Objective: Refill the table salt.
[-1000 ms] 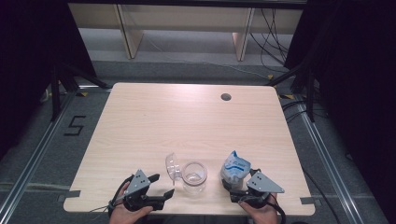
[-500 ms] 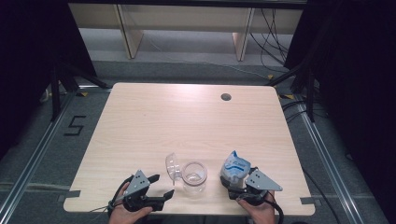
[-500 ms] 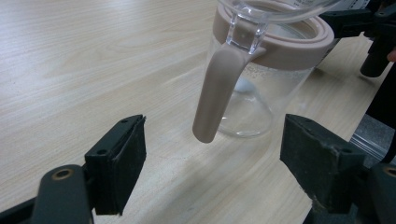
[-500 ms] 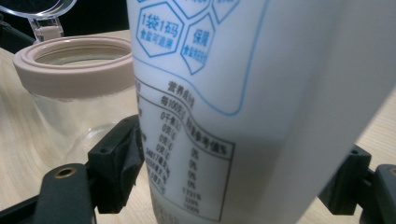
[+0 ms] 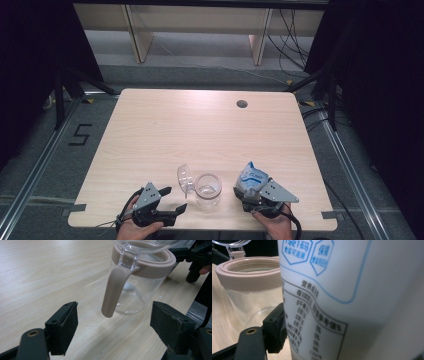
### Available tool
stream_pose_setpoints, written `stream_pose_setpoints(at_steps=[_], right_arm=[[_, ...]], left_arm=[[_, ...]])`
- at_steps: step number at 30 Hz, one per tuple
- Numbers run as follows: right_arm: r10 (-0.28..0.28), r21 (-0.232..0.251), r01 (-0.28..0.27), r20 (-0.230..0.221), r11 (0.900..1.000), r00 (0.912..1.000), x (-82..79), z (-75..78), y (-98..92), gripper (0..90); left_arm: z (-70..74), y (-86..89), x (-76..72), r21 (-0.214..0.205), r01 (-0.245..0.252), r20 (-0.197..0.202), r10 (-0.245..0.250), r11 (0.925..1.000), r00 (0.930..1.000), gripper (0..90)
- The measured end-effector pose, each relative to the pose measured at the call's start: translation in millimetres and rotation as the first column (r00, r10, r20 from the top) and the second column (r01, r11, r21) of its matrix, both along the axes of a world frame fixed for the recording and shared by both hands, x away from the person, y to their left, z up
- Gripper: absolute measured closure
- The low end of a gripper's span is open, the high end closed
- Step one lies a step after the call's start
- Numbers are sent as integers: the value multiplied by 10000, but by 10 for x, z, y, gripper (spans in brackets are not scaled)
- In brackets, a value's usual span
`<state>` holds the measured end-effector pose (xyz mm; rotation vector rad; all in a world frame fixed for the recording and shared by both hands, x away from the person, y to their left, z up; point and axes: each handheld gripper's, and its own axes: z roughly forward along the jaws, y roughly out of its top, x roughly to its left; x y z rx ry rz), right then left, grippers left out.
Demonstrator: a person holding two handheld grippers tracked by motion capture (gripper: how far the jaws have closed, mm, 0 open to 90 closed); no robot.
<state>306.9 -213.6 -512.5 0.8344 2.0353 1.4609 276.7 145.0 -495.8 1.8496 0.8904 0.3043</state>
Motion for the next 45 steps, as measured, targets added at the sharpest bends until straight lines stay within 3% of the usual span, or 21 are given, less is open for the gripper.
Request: stream_pose_setpoints(at_steps=[2, 9, 15, 17, 18, 22, 26, 27, 28, 29, 32, 33, 34, 37, 41, 45], right_arm=[[220, 123, -219, -69, 9997, 9997, 15, -5, 6, 262], [20, 93, -21, 96, 10000, 10000, 19, -10, 8, 273], [48, 169, -47, -77, 9998, 10000, 34, -37, 7, 304], [9, 56, -10, 186, 10000, 9998, 44, -35, -2, 307], [85, 173, -83, -85, 9998, 9999, 35, -37, 5, 308], [105, 147, -103, -110, 9998, 9999, 37, -34, 3, 319], [318, 82, -318, -27, 9995, 9995, 55, -39, 3, 363], [192, -128, -188, 330, 9997, 9993, 68, -42, -3, 386], [211, 160, -215, 211, 9996, 9996, 51, -45, 15, 393], [433, 32, -433, 22, 9991, 9991, 50, -37, 7, 396], [364, -12, -364, 353, 9993, 9987, 78, -35, -8, 409], [510, 163, -509, -70, 9986, 9987, 73, -34, -4, 415], [510, 163, -509, -70, 9986, 9987, 73, -34, -4, 415], [549, -224, -543, 298, 9983, 9980, 95, -18, -20, 429], [826, -388, -825, -9, 9958, 9966, 124, 18, -21, 440], [958, -504, -950, 124, 9942, 9953, 174, 45, -22, 446]], left_arm=[[-1, -2, 2, -2, 44, 14, -44, 10000, 10000, 219], [0, 6, 6, 78, 99, 14, -99, 9999, 9999, 218], [9, 6, 5, 81, 144, 121, -145, 9999, 9998, 218], [11, 15, 7, 206, 202, 120, -204, 9996, 9997, 218], [10, 8, 6, 173, 183, 124, -185, 9997, 9998, 218], [4, -5, 2, 34, 115, 31, -115, 9999, 9999, 218], [3, 5, 6, 129, 146, 21, -147, 9998, 9999, 218], [3, 4, 6, 138, 151, 25, -151, 9998, 9999, 218], [3, 4, 7, 154, 162, 35, -163, 9997, 9999, 218], [4, 3, 7, 158, 171, 35, -171, 9997, 9998, 218], [3, 3, 3, 224, 122, -1, -122, 9997, 9999, 218], [4, 3, 2, 228, 120, 5, -121, 9997, 9999, 218], [4, 3, 3, 231, 132, 15, -132, 9996, 9999, 218], [2, 3, 9, 161, 189, 31, -189, 9997, 9998, 218], [3, 5, 9, 141, 179, 28, -180, 9997, 9998, 218], [2, 6, 10, 70, 132, -6, -132, 9999, 9999, 218]])
